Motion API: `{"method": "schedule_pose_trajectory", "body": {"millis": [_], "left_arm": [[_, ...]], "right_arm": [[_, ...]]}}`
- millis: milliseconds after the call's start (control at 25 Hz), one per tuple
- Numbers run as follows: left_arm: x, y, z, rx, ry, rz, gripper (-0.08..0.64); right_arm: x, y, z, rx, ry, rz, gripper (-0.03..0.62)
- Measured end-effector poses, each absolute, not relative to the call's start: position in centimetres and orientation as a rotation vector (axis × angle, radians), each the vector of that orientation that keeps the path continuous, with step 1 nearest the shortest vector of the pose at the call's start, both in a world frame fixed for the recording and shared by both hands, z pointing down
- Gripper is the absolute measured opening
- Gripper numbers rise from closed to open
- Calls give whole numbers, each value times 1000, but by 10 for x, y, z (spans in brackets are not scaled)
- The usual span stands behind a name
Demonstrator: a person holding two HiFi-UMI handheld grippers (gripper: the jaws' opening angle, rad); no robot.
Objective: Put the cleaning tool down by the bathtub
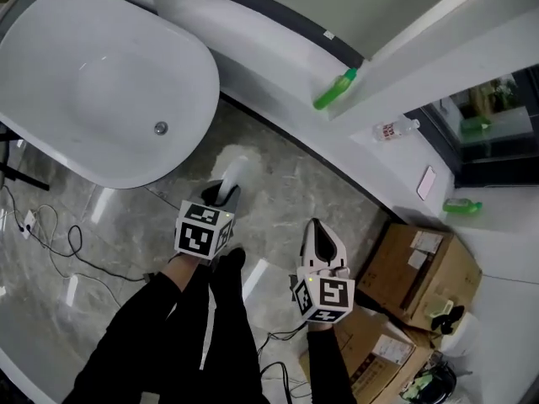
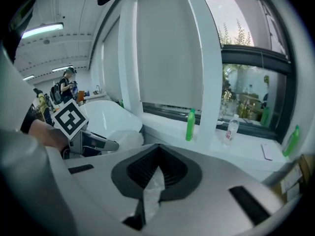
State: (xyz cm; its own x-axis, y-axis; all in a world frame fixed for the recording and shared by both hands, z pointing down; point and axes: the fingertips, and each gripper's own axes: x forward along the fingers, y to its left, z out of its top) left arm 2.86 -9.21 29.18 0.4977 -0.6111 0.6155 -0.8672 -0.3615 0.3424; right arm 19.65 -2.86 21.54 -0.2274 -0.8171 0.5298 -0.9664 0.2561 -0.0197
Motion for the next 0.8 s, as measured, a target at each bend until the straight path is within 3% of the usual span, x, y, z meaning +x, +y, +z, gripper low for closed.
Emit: {"method": "schedule_pose_trajectory", "body": {"millis": [800], "left_arm": [[25,-123,466,2056,-1268,530,94]], "right_arm": [[172,-89,387,1422,-2193,454,0]]}}
